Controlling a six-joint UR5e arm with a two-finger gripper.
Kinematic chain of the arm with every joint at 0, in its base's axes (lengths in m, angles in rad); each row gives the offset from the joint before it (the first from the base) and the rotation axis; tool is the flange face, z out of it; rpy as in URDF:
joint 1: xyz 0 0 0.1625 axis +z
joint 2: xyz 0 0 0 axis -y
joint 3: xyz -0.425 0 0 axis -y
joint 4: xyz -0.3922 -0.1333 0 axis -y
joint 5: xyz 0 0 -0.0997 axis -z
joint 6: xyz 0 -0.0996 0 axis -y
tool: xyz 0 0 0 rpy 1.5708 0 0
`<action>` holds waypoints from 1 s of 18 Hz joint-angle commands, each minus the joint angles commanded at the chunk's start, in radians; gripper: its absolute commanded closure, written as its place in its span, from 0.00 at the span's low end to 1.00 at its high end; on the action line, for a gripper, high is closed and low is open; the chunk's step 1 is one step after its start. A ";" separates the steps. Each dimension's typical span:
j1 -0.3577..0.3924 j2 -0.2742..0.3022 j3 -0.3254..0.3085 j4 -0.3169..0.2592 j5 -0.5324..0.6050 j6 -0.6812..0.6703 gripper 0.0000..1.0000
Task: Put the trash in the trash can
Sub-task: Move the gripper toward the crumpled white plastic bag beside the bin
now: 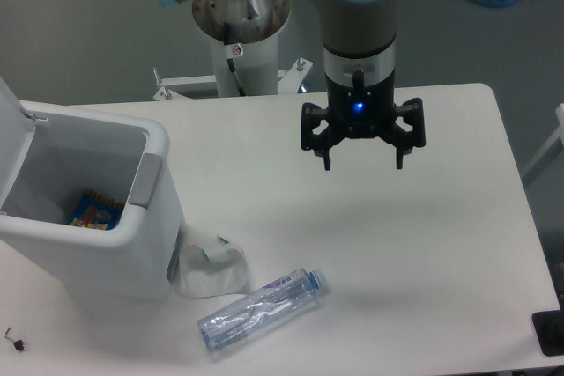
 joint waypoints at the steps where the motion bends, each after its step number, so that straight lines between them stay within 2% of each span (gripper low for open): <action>1: -0.002 -0.002 0.000 0.003 0.002 0.003 0.00; 3: -0.002 -0.005 -0.002 0.005 0.000 0.000 0.00; 5: -0.002 -0.008 -0.011 0.032 -0.005 -0.008 0.00; 8: -0.003 -0.015 -0.066 0.112 -0.009 -0.015 0.00; 12: -0.008 -0.018 -0.152 0.179 0.000 -0.152 0.00; 16: -0.047 -0.037 -0.236 0.190 0.000 -0.204 0.00; 18: -0.063 -0.073 -0.258 0.190 -0.006 -0.291 0.00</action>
